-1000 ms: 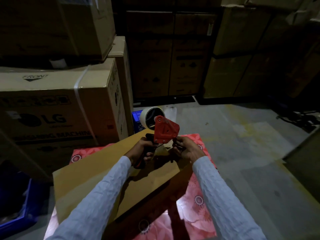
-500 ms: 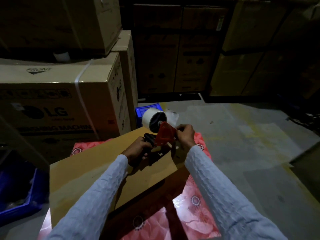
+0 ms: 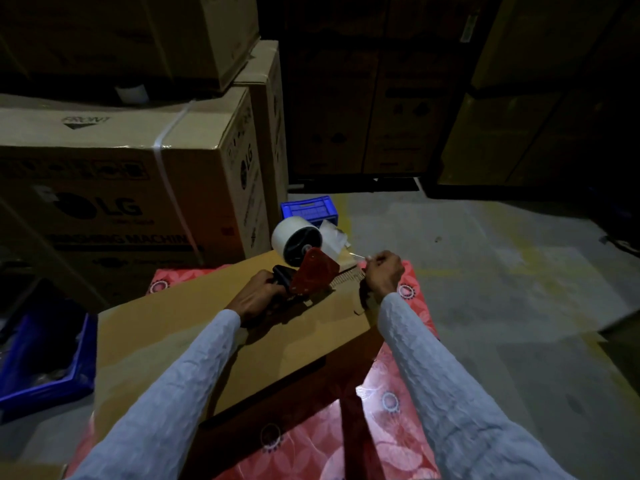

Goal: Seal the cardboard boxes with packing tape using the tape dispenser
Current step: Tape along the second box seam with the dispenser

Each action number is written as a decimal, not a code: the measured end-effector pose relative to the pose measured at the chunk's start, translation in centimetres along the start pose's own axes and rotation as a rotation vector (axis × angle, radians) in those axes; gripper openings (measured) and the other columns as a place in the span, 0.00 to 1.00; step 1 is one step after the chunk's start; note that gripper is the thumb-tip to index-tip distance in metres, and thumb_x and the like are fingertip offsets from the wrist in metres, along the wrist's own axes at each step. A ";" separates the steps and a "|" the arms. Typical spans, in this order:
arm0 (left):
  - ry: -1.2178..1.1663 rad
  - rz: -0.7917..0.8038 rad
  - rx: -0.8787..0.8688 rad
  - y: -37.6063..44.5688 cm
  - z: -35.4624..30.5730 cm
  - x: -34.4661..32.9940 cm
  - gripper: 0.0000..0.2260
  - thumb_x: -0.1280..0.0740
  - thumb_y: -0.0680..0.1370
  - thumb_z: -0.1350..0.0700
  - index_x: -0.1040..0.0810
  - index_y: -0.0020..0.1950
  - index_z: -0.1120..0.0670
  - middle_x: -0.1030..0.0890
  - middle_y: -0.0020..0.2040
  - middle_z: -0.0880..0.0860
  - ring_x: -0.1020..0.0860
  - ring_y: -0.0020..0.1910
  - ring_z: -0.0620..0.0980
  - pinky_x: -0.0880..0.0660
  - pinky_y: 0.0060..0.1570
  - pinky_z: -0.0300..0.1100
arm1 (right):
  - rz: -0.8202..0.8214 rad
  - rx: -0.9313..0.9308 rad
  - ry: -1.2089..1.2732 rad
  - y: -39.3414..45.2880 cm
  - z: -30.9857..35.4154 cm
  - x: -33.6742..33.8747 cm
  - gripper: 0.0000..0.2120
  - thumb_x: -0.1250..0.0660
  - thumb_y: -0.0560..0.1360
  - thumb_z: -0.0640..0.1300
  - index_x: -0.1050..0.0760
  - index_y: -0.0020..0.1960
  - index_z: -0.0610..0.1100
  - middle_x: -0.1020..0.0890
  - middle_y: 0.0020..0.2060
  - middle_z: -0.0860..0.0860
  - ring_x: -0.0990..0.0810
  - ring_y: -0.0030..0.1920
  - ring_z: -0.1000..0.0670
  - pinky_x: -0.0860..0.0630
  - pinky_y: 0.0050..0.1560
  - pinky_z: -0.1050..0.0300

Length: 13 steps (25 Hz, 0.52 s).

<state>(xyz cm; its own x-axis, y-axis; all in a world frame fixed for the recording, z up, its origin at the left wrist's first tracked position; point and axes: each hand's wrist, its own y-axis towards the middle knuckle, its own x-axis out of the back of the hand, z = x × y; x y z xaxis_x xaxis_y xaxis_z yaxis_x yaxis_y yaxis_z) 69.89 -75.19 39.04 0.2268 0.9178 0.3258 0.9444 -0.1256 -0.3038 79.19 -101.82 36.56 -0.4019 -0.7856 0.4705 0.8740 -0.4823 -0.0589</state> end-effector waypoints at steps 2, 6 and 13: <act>0.043 -0.018 0.001 -0.3 -0.5 -0.4 0.11 0.31 0.69 0.53 0.23 0.39 0.61 0.25 0.35 0.61 0.28 0.34 0.54 0.32 0.38 0.51 | 0.002 -0.040 0.016 0.2 -0.3 -0.6 0.03 0.29 0.77 0.38 0.18 0.46 0.38 0.15 0.49 0.39 0.18 0.52 0.38 0.26 0.48 0.53; 0.109 -0.045 0.020 -0.4 -0.5 -0.8 0.15 0.31 0.69 0.51 0.20 0.44 0.62 0.21 0.37 0.62 0.25 0.35 0.54 0.30 0.40 0.50 | -0.012 -0.058 0.029 0.2 -1.0 -0.9 0.04 0.29 0.78 0.39 0.19 0.46 0.38 0.16 0.49 0.39 0.19 0.54 0.38 0.24 0.53 0.48; 0.108 -0.020 0.037 -0.6 -0.4 -1.1 0.16 0.32 0.70 0.51 0.20 0.46 0.65 0.22 0.36 0.61 0.26 0.35 0.54 0.30 0.40 0.50 | -0.050 -0.099 0.032 0.6 -0.9 -1.2 0.04 0.28 0.77 0.39 0.19 0.45 0.39 0.15 0.49 0.39 0.19 0.54 0.37 0.21 0.53 0.46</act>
<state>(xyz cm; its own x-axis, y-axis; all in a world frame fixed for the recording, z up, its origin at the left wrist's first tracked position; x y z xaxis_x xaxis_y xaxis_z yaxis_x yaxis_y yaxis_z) 69.19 -76.23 39.20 0.2342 0.8740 0.4258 0.9400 -0.0918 -0.3287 79.97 -101.54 35.16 -0.4545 -0.7706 0.4468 0.8218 -0.5563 -0.1236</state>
